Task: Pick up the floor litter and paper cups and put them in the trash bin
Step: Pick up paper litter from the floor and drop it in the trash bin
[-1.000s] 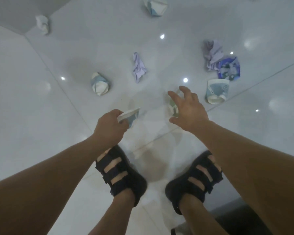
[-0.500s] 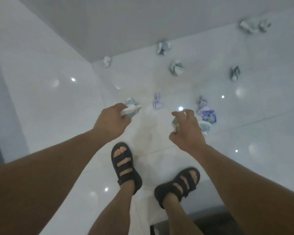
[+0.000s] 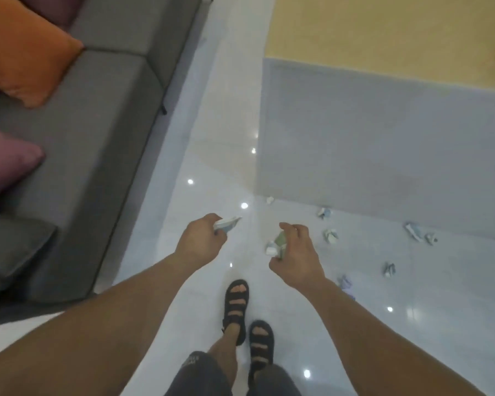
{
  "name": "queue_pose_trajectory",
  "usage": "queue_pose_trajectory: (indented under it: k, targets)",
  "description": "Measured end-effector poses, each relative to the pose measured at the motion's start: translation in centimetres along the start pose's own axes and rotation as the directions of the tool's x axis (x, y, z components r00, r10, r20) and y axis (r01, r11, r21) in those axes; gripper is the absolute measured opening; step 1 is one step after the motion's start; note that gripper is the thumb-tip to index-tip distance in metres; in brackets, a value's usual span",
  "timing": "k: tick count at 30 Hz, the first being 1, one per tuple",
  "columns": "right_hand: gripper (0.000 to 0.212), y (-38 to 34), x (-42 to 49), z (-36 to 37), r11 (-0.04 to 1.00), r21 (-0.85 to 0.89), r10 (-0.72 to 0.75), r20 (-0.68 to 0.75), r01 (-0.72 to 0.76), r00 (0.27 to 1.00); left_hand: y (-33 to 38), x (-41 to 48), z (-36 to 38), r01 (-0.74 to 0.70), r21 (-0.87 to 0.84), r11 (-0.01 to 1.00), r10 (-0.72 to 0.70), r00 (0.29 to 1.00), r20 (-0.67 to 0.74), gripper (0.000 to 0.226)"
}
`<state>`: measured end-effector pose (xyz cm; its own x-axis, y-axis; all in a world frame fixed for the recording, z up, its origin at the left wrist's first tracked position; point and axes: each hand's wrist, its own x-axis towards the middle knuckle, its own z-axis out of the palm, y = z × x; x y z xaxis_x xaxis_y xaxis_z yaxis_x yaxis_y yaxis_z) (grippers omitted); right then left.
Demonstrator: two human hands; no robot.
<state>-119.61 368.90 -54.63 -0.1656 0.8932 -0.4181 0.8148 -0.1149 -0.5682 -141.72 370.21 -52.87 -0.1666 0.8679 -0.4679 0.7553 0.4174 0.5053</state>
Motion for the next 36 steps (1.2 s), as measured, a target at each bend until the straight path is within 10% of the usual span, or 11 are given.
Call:
queue_pose_trajectory:
  k: [11,24,36]
  targets:
    - [0.079,-18.2,-10.7,1.7,0.881,-0.186,-0.354,0.348,0.434,0.868,-10.6,-22.5,-11.3,0.282,-0.287,0.915,-0.361,0.890,-0.278,0.020]
    - [0.082,-43.7,-28.1,22.7,0.416,-0.164,-0.616,0.672,0.894,0.410,-34.7,-49.6,-19.2,0.382,-0.674,0.633,-0.764,0.453,-0.461,0.018]
    - [0.084,-58.7,-47.3,40.9,-0.029,0.070,-0.591,0.804,0.997,-0.073,-49.4,-68.3,-19.5,0.341,-0.851,0.398,-0.914,0.064,-0.402,0.019]
